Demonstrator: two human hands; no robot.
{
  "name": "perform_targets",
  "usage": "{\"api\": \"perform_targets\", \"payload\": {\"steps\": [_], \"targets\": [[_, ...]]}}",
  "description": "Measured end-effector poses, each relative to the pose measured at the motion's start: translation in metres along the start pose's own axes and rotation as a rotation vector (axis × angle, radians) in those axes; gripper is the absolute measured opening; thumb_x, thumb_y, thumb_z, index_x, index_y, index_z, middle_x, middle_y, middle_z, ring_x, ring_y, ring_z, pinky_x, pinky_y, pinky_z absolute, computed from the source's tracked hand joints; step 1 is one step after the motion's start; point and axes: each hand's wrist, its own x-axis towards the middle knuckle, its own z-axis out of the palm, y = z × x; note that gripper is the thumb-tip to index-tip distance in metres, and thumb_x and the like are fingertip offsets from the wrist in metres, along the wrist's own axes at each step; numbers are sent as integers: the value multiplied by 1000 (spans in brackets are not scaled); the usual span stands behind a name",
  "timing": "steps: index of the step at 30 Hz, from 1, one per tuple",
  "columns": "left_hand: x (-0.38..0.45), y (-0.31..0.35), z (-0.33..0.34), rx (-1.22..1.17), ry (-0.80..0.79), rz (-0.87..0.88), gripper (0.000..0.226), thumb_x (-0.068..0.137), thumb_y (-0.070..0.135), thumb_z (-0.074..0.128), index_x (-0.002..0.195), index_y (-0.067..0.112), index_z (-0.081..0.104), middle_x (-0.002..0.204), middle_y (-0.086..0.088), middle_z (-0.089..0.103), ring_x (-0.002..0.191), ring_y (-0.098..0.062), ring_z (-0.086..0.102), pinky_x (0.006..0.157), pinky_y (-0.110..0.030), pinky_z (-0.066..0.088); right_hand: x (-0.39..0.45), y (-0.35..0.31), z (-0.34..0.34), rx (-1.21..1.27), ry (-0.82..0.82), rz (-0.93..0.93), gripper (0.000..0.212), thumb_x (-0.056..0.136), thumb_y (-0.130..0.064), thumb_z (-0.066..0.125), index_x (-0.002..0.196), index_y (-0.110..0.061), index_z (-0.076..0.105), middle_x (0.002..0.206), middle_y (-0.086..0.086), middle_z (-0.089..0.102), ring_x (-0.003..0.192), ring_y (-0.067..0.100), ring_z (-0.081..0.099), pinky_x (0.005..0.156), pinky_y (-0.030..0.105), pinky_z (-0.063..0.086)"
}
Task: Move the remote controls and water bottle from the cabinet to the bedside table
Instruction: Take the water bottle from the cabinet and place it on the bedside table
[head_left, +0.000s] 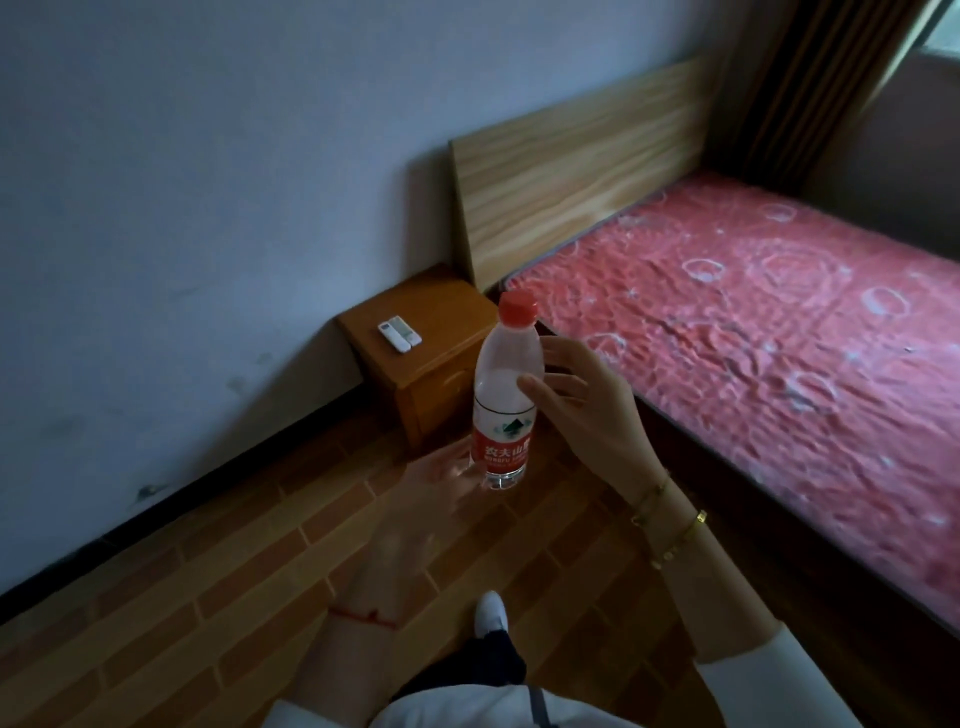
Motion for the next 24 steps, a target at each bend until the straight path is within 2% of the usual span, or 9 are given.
{"api": "perform_targets", "payload": {"steps": [2,7,10,12,14,16,18,21,24], "targets": [[40,28,-3,71,5,24,36,88,10,65,123,14,61,124,-7,65,115,-24,62,102,-44,48,46,8,-4,13,-23,-11,43,84,-31,65,122,-14,53,120,-1,64,106,9,64,86,24,55],[131,64,-7,106,29,41,35,85,15,68,119,25,63,126,-2,64,115,-20,60,101,-43,48,142,30,-14,24,-43,-17,42,85,-28,65,123,-15,53,121,-2,64,107,8,64,85,22,55],[174,87,-4,41,12,13,36,86,12,67,117,29,63,133,-4,59,122,-19,56,98,-37,51,189,45,-18,25,-59,-20,41,85,-27,65,122,-14,54,120,-2,65,106,5,64,84,18,54],[200,101,-3,-8,25,-9,38,86,13,68,119,31,62,135,-2,57,123,-18,54,100,-38,50,220,57,-19,33,-74,-20,42,85,-28,65,122,-13,54,120,-2,65,105,4,64,85,17,53],[231,111,-2,-40,48,-20,34,86,14,68,112,35,64,137,-2,56,122,-18,55,99,-37,51,253,72,-21,39,-94,-23,44,84,-31,64,123,-13,53,120,-1,64,105,4,64,86,18,54],[263,119,-3,-89,89,-29,37,86,14,68,120,26,61,141,-6,53,124,-20,54,91,-30,54,289,86,-23,36,-127,-41,49,83,-36,63,124,-12,52,121,-1,64,106,5,63,87,22,55],[297,128,-3,-90,129,-51,51,87,16,68,135,17,51,145,-9,48,125,-22,53,88,-27,54,327,102,-25,39,-170,-52,53,82,-39,63,126,-14,51,122,-2,63,107,6,63,88,24,55],[349,143,-1,-96,162,-66,59,88,19,67,142,16,43,147,-12,44,124,-23,54,98,-34,51,387,124,-30,41,-254,-59,53,83,-39,63,129,-16,50,123,-2,64,107,8,64,87,29,57],[393,162,6,-121,226,-50,60,90,20,64,143,13,37,147,-12,44,128,-25,51,97,-32,50,446,141,-33,32,-336,-42,50,85,-35,63,129,-17,50,122,-1,65,107,10,65,86,31,58]]}}
